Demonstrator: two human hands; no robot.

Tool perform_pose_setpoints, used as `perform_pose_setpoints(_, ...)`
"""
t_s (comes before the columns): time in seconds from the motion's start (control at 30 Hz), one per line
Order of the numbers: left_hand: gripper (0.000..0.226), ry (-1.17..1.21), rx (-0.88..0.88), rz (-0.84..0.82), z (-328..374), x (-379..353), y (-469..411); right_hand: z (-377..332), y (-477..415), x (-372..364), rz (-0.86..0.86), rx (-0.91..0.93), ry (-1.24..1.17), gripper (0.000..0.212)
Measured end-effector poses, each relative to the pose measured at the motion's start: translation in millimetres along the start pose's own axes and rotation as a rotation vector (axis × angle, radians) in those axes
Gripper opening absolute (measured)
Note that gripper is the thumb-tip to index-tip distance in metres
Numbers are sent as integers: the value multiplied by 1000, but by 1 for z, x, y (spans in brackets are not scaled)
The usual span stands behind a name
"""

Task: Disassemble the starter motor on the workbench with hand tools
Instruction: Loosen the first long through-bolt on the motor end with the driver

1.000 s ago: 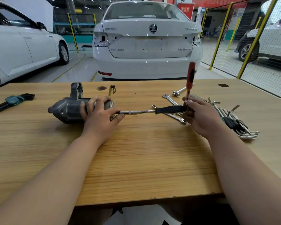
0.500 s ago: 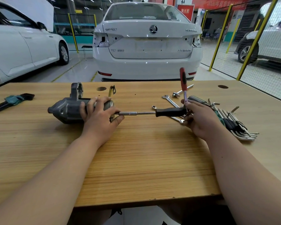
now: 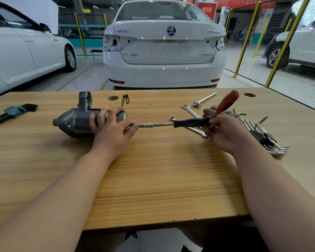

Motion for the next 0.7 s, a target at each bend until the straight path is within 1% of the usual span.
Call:
perform_pose_setpoints(0.1,36,2,1,-8,0,0,0,1,-1,3,3,-13,-29,31)
perform_pose_setpoints(0.2,36,1,3,-9,1,1,1,3,-1,5,-12,-13,-70,13)
perform_pose_setpoints(0.23,35,1,3,-9,1,1,1,2,-1,6,-4,-2,-60,10)
perform_pose_setpoints(0.33,35,-6,3,-17,1,1,1,0,-2,9,80,37,49,17)
perform_pose_setpoints(0.37,35,-7,4,-19,1,1,1,-1,-1,11,121,45,124,21)
perform_pose_setpoints(0.47,33,-2,4,-12,1,1,2,-3,4,16,232,61,460,36)
perform_pose_setpoints(0.5,32,-1,4,-9,1,1,2,-4,5,15,244,70,524,39)
perform_pose_setpoints(0.57,31,-2,6,-9,1,1,2,-8,8,12,241,105,578,41)
perform_pose_setpoints(0.7,31,-16,8,-21,0,0,1,-13,11,6,197,170,711,33)
Point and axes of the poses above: each hand's wrist, its own y-axis away from the middle knuckle, its own x-axis out of the back of the hand, z = x × y, the point moved 9 cm from there along -y, towards the middle knuckle, and after that the axes turned 3 degrees about -y, right-handed, at the moved point
